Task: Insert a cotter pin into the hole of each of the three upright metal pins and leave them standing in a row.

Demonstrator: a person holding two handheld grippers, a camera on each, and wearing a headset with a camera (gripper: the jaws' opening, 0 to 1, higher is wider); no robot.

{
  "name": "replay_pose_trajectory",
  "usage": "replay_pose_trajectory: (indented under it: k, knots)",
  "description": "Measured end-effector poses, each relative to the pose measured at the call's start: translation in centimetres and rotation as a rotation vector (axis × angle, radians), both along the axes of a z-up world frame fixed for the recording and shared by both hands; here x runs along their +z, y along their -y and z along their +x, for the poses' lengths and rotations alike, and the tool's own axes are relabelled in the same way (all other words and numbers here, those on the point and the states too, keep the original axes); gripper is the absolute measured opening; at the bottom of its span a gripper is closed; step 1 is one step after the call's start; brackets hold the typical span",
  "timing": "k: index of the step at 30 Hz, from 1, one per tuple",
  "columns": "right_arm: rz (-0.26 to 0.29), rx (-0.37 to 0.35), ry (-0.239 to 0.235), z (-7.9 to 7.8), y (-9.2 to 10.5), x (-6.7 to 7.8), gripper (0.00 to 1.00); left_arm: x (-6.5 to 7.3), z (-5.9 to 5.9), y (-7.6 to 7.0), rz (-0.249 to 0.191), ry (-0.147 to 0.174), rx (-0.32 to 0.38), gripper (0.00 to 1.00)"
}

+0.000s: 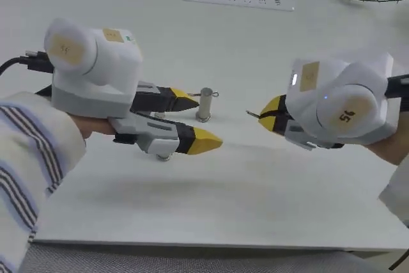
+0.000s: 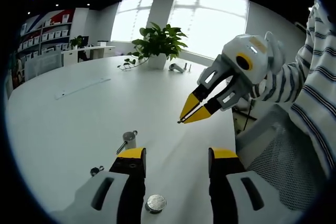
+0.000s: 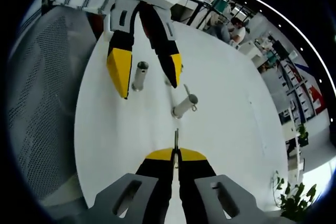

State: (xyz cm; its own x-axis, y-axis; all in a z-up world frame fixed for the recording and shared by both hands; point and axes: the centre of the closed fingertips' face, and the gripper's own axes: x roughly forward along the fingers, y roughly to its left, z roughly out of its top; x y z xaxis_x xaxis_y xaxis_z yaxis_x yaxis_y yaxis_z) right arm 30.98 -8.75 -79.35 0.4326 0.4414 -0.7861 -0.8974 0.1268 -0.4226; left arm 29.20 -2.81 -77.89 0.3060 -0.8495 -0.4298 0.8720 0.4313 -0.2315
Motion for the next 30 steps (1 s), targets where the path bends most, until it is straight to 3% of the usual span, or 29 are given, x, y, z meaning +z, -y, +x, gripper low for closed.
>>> replay_pose_trajectory:
  k: [10, 25, 30]
  knots:
    - [0.018, 0.029, 0.01, -1.3, -1.4, 0.4, 0.03, 0.2, 0.2, 0.6, -0.025, -0.028, 0.012, 0.38]
    - [0.028, 0.043, 0.031, -2.5, -2.5, 0.2, 0.03, 0.1, -0.7, 1.8, -0.039, -0.099, -0.012, 0.25]
    - [0.022, 0.047, 0.044, -2.7, -2.6, 0.2, 0.03, 0.2, -0.7, 1.9, -0.041, -0.105, -0.012, 0.24]
